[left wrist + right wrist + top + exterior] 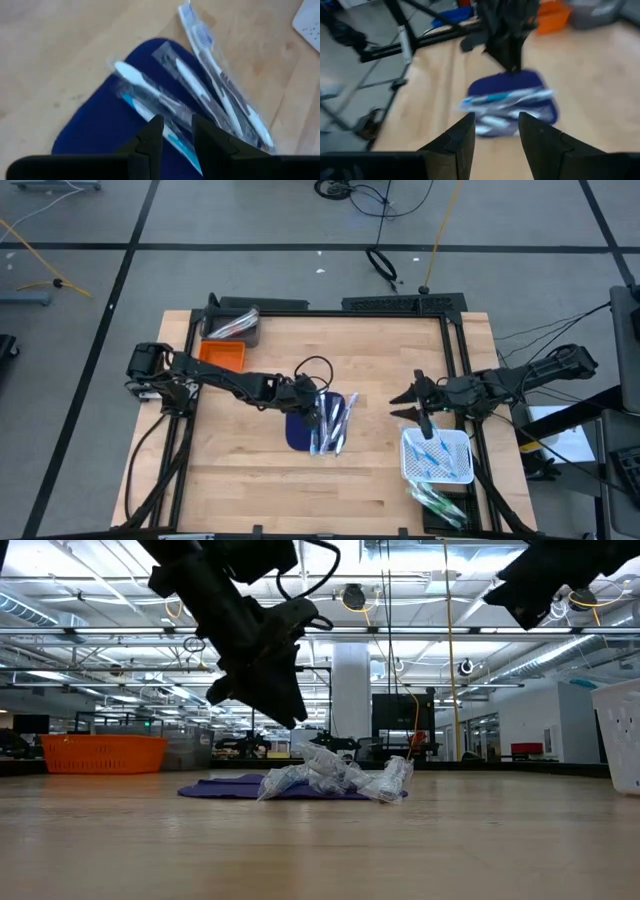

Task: Pick & Place Toothbrushes
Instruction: Put the blue toothbrush into the white bin

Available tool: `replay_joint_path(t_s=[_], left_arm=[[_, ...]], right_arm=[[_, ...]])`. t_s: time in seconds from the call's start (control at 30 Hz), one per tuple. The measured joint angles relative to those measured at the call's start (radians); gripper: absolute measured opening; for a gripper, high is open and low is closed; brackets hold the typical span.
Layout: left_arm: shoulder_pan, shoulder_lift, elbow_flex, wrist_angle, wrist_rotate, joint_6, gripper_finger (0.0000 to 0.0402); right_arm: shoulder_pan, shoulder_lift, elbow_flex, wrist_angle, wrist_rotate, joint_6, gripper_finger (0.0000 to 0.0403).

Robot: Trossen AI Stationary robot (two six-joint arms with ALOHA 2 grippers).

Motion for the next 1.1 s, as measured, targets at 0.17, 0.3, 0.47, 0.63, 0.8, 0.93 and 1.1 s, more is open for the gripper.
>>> replay_joint_path(t_s=[0.17,0.3,0.47,0.63,0.8,0.93,1.1], left_arm=[[0.000,0.000,-0.029,0.000,0.024,-0.054,0.0104],[0.000,0.006,-0.055,0.018,0.026,-0.108,0.0104],[0.000,0.058,-0.070,0.095,0.074,-0.141,0.0104],[0.002,0.129,-0.070,0.147,0.121,-0.150,0.0104],[0.007,0.178,-0.066,0.196,0.136,-0.148,0.0104],[0.015,0.190,-0.065,0.205,0.153,-0.166,0.0091],[0.017,0.190,-0.066,0.220,0.181,-0.159,0.0015]], right_arm=[[-0.002,0.031,0.000,0.087,0.033,-0.086,0.0141],[-0.002,0.050,0.000,0.123,0.032,-0.126,0.0140],[-0.002,0.065,0.000,0.120,0.032,-0.126,0.0139],[-0.002,0.082,0.000,0.115,0.030,-0.125,0.0139],[-0.003,0.103,-0.001,0.121,0.030,-0.122,0.0136],[-0.007,0.112,0.000,0.121,0.030,-0.123,0.0135],[-0.007,0.115,0.000,0.120,0.031,-0.124,0.0135]])
